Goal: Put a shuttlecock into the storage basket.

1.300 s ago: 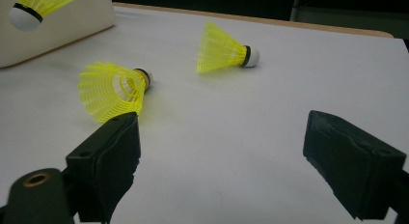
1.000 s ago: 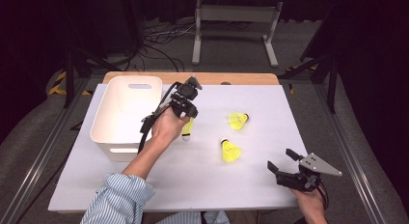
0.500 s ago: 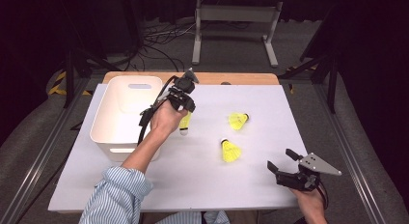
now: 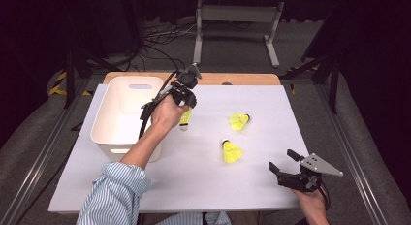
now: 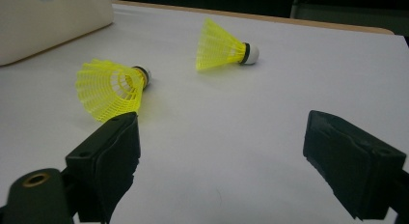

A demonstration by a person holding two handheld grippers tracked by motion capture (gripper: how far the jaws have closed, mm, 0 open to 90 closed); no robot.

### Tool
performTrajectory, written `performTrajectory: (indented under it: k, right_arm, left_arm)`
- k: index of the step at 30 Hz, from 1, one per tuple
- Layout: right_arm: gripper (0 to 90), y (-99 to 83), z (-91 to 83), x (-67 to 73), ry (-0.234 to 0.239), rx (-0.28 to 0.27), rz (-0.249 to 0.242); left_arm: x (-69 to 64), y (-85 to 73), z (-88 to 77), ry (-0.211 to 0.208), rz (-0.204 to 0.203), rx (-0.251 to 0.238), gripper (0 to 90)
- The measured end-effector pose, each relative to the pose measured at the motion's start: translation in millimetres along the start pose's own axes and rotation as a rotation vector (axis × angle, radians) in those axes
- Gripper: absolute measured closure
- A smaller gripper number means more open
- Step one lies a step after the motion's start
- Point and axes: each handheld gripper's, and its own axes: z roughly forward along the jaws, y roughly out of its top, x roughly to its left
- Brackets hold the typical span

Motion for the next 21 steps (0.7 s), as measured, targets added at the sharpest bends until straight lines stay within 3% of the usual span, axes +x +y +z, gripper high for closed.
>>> performTrajectory:
  k: [12,21]
  right_arm:
    - [13.5,0.1,0.2,0.6,-0.002,0.002,-0.008]
    - [13.5,0.2,0.3,0.8,-0.002,0.002,-0.01]
  left_arm:
    - [0.7,3.6,-13.5,0.005,0.022,0.002,90.0]
    - [8.3,1.3,-25.6,0.004,0.006,-0.013,90.0]
